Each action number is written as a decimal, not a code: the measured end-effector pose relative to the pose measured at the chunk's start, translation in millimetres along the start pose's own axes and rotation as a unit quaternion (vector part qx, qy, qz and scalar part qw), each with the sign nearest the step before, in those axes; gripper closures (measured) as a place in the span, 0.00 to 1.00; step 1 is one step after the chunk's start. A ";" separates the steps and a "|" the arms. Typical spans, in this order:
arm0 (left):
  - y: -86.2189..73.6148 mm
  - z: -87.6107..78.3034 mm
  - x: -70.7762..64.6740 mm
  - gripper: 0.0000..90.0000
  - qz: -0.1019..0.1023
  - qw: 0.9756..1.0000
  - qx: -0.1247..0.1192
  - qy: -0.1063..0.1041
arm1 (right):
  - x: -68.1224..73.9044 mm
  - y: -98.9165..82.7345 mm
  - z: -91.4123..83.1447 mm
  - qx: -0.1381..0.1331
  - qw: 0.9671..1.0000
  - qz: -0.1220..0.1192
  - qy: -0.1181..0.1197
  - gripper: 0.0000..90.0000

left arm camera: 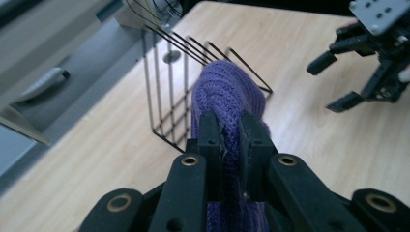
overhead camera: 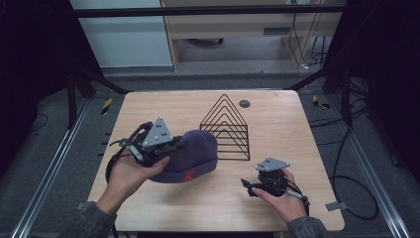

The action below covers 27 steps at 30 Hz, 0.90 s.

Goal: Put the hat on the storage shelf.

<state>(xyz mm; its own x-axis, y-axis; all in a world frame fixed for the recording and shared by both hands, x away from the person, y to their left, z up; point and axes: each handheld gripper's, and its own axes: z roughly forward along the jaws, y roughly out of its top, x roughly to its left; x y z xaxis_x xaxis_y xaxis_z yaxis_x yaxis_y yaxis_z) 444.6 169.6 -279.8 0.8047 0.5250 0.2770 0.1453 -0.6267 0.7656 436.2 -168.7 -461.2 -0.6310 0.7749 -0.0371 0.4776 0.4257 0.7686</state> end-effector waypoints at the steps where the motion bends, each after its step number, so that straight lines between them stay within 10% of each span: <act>1: 3.3 -2.5 3.8 0.91 0.001 1.000 -0.003 0.001 | 1.1 4.2 -1.7 -0.006 1.000 -0.002 0.001 0.23; 11: 28.2 -16.5 31.7 0.90 0.003 1.000 -0.027 0.003 | 20.5 56.7 -11.5 -0.055 0.997 -0.025 0.051 0.24; 27: 44.9 -33.4 34.3 0.90 0.020 0.998 -0.052 -0.005 | 38.4 114.9 0.4 -0.054 0.993 -0.079 0.071 0.30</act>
<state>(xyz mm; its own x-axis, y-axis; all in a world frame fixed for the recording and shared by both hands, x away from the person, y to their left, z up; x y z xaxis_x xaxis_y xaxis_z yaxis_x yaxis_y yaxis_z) 459.4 178.7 -216.6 0.8148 0.4945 0.3025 0.0531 -0.5832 0.8106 467.1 -89.9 -374.6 -0.7768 0.6249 -0.0774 0.3027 0.4784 0.8243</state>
